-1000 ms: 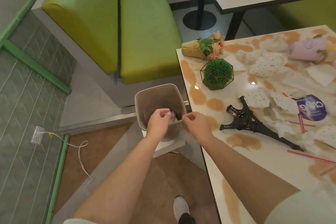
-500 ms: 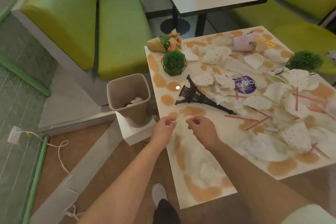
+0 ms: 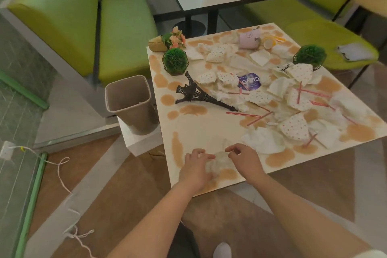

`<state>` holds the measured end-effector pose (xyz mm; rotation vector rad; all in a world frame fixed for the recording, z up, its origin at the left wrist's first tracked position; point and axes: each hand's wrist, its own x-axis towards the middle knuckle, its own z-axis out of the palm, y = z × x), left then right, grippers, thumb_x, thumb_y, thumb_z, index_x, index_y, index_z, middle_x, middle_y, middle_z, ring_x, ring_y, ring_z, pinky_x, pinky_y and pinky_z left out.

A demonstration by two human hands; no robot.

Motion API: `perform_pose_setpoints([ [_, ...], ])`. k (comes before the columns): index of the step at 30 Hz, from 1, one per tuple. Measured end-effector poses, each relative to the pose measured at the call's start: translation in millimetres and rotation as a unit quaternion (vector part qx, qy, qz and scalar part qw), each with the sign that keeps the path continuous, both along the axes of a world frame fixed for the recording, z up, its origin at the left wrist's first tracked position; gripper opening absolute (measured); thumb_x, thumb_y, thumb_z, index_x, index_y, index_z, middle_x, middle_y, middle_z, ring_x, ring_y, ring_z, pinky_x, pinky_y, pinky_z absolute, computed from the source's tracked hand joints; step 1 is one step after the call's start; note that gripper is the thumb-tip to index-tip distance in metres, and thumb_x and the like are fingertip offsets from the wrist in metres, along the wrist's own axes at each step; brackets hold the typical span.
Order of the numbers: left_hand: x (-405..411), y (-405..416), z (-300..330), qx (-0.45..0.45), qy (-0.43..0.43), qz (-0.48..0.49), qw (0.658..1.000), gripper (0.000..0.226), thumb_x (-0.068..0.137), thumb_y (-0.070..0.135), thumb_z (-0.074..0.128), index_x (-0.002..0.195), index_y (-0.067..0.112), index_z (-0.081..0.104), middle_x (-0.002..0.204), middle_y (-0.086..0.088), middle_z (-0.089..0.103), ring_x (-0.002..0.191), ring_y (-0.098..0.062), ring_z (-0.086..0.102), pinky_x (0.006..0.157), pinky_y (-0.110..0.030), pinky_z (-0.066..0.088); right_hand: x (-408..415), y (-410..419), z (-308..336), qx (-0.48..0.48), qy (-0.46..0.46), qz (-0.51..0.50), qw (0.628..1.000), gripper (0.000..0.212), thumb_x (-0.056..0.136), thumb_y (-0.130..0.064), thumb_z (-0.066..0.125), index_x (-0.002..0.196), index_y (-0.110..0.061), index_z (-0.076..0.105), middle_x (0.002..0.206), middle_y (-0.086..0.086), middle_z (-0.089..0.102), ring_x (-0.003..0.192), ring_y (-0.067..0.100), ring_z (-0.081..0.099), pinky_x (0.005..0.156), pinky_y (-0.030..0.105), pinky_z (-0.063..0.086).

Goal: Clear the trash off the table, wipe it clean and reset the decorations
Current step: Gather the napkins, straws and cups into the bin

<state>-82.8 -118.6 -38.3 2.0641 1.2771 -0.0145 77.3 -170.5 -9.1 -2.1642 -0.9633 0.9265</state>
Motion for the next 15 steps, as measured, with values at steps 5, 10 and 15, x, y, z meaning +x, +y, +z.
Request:
perform_pose_setpoints([
  [5, 3, -1, -7, 0.037, 0.040, 0.006, 0.999, 0.046, 0.091, 0.022, 0.061, 0.133, 0.034, 0.047, 0.132, 0.003, 0.038, 0.124, -0.020, 0.035, 0.095, -0.036, 0.046, 13, -15, -1, 0.007, -0.019, 0.010, 1.000, 0.025, 0.092, -0.009, 0.049, 0.101, -0.022, 0.068, 0.086, -0.009, 0.060, 0.072, 0.005, 0.053, 0.062, 0.014, 0.039],
  [10, 9, 3, -6, 0.029, 0.059, 0.036, 0.997, 0.033, 0.096, 0.029, 0.053, 0.129, 0.024, 0.051, 0.124, -0.001, 0.052, 0.119, -0.022, 0.047, 0.092, -0.038, 0.046, 27, -15, -12, 0.021, -0.077, 0.026, 0.996, 0.024, 0.090, -0.009, 0.051, 0.103, -0.024, 0.065, 0.100, -0.002, 0.053, 0.097, 0.015, 0.053, 0.077, 0.023, 0.039],
  [15, 15, 9, 3, 0.041, 0.022, 0.088, 0.995, 0.030, 0.101, 0.035, 0.044, 0.124, 0.017, 0.052, 0.121, -0.002, 0.049, 0.117, -0.023, 0.044, 0.091, -0.034, 0.043, 37, -4, -13, 0.009, -0.190, 0.043, 0.981, 0.034, 0.091, -0.014, 0.056, 0.123, -0.023, 0.059, 0.117, 0.003, 0.049, 0.113, 0.022, 0.041, 0.094, 0.030, 0.038],
])
